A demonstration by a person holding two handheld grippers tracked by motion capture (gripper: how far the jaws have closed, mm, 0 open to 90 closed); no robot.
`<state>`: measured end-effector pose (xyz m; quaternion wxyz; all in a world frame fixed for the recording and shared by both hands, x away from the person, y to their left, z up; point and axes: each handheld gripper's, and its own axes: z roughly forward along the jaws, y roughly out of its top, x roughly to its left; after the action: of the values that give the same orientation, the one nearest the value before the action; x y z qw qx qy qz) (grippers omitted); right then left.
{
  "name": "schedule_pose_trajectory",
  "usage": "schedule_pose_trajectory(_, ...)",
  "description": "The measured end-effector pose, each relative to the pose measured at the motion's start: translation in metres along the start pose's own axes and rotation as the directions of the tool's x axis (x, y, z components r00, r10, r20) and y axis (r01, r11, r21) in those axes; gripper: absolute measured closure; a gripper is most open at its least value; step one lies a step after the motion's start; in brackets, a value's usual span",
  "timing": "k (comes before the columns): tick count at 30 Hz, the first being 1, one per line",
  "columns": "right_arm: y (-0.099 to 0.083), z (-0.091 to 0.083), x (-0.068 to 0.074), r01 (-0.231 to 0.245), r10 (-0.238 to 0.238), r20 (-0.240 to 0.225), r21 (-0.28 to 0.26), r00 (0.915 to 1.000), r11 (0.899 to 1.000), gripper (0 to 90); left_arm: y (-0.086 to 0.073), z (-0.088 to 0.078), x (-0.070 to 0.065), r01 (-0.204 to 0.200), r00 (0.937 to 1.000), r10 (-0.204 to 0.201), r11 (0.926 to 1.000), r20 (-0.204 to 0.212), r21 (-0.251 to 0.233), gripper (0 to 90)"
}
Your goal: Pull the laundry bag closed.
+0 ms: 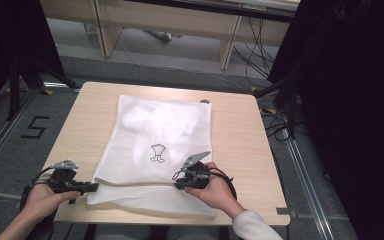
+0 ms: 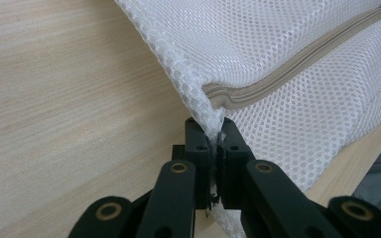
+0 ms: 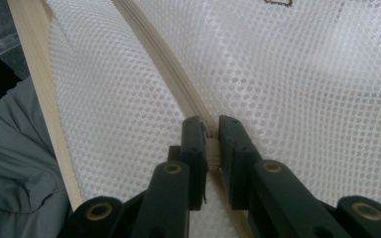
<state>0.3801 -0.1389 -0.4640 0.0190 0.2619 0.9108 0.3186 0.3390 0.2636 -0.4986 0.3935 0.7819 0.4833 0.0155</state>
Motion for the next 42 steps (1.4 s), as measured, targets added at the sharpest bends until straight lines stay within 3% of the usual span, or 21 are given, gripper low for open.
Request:
schedule_pose_trajectory(10, -0.004, -0.005, -0.003, -0.016, 0.016, 0.008, 0.012, 0.9998, 1.000, 82.6, 0.000, 0.000, 0.000, -0.001, 1.0000, 0.001, 1.0000, -0.002, 0.000, 85.4)
schedule_pose_trajectory(12, -0.004, -0.005, -0.004, -0.001, 0.001, -0.001, 0.010, 1.0000, 1.000, 82.6, 0.000, 0.000, 0.000, 0.000, 1.0000, 0.000, 1.0000, 0.001, -0.001, 85.4)
schedule_pose_trajectory(17, -0.006, -0.007, -0.003, -0.028, 0.028, 0.007, 0.015, 0.9996, 0.999, 82.6, 0.000, 0.000, 0.000, 0.000, 1.0000, 0.000, 1.0000, -0.002, 0.000, 85.4)
schedule_pose_trajectory(18, -0.006, -0.007, -0.005, -0.006, 0.006, 0.002, 0.009, 1.0000, 1.000, 82.6, 0.000, 0.000, 0.000, 0.001, 1.0000, -0.001, 1.0000, -0.002, -0.001, 85.4)
schedule_pose_trajectory(21, -0.006, -0.008, -0.004, -0.006, 0.006, -0.003, 0.010, 1.0000, 1.000, 82.6, 0.000, 0.000, 0.000, 0.004, 1.0000, -0.004, 1.0000, -0.001, -0.003, 85.4)
schedule_pose_trajectory(23, -0.008, -0.007, -0.003, -0.042, 0.042, 0.008, -0.001, 0.9991, 0.999, 82.6, 0.000, 0.000, 0.000, 0.002, 1.0000, -0.002, 1.0000, -0.002, -0.001, 85.4)
schedule_pose_trajectory(28, -0.009, -0.010, -0.007, -0.016, 0.016, -0.001, 0.010, 0.9999, 1.000, 82.6, 0.000, 0.000, 0.000, 0.003, 1.0000, -0.003, 1.0000, -0.003, -0.002, 85.4)
schedule_pose_trajectory(32, -0.011, -0.011, -0.005, -0.053, 0.053, 0.012, 0.012, 0.9985, 0.999, 82.6, 0.000, 0.000, 0.000, 0.003, 1.0000, -0.003, 1.0000, -0.005, -0.003, 85.4)
schedule_pose_trajectory(37, -0.012, -0.012, -0.006, -0.032, 0.032, 0.018, 0.007, 0.9993, 0.999, 82.6, 0.000, 0.000, 0.000, 0.003, 1.0000, -0.003, 1.0000, -0.002, -0.003, 85.4)
schedule_pose_trajectory(40, -0.012, -0.013, -0.006, -0.040, 0.040, 0.016, 0.014, 0.9991, 0.999, 82.6, 0.000, 0.000, -0.001, 0.004, 1.0000, -0.004, 1.0000, -0.009, -0.009, 85.4)
schedule_pose_trajectory(41, -0.013, -0.011, -0.005, -0.053, 0.053, 0.015, -0.010, 0.9985, 0.999, 82.6, 0.000, 0.000, 0.000, 0.003, 1.0000, -0.003, 1.0000, -0.004, -0.005, 85.3)
schedule_pose_trajectory(42, -0.013, -0.014, -0.006, -0.040, 0.040, 0.022, 0.012, 0.9989, 0.999, 82.5, 0.000, 0.000, 0.000, 0.004, 1.0000, -0.004, 1.0000, -0.004, -0.006, 85.4)
